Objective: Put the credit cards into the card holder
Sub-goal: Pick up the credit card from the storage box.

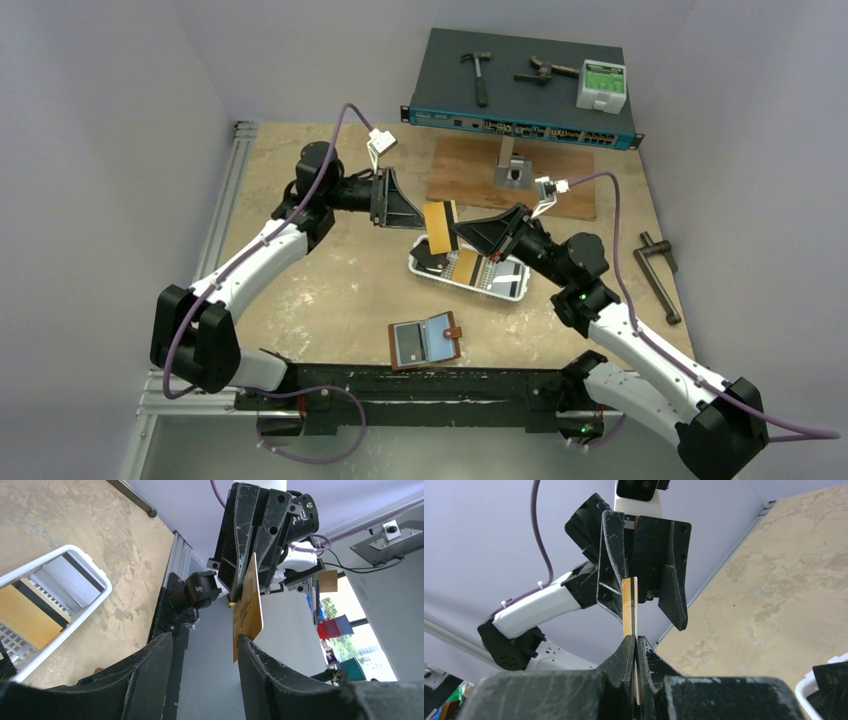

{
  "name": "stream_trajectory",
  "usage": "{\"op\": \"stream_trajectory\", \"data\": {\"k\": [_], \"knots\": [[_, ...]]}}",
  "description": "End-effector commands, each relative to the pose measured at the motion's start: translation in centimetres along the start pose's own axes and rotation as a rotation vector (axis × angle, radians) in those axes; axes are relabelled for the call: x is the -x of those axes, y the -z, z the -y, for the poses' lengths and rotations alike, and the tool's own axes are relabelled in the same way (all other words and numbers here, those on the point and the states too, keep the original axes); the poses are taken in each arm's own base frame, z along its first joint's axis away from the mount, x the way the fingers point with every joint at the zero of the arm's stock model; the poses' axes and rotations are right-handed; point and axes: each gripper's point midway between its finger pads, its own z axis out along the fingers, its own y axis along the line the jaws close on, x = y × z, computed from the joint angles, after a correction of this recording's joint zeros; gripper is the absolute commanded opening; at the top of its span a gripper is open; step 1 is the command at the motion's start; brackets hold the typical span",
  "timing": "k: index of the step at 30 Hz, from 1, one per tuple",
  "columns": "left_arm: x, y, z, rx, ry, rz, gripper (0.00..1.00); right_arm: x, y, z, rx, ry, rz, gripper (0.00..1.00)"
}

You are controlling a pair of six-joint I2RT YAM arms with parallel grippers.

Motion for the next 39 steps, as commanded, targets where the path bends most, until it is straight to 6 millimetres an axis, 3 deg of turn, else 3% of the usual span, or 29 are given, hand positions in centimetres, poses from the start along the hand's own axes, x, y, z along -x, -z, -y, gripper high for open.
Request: {"op": "stream_trajectory", "data": {"k": [1, 10, 16, 20, 24, 39], "knots": [[-0.3, 0.7, 3.4, -0.101, -0.079, -0.031, 0.51, 1.5, -0.5, -2.1, 0.059, 0.025, 0.025, 0.0], [-1.2, 1.2, 3.2, -0.085, -0.077, -0.037, 0.5, 2.8, -0.2, -4.0, 0.097, 0.064, 0.063, 0.0], [-1.5, 1.8, 5.0, -0.122, -0.115, -0.069, 0.5, 3.2, -0.1, -4.0, 0.085, 0.085, 0.076, 0.0], [-1.5, 2.0, 6.0, -0.133, -0.141, -0.071, 0.59, 3.2, -0.1, -4.3, 0.105, 0.084, 0.081, 0.0], [-0.5, 1.8, 6.3, -0.138, -0.14, -0.033, 0.61, 3.2, -0.4, -4.4, 0.117, 0.071, 0.076, 0.0], [1.6, 1.1, 6.4, -0.127, -0.116, 0.06, 0.48, 2.9, -1.5, -3.9, 0.131, 0.052, 0.066, 0.0]]}}
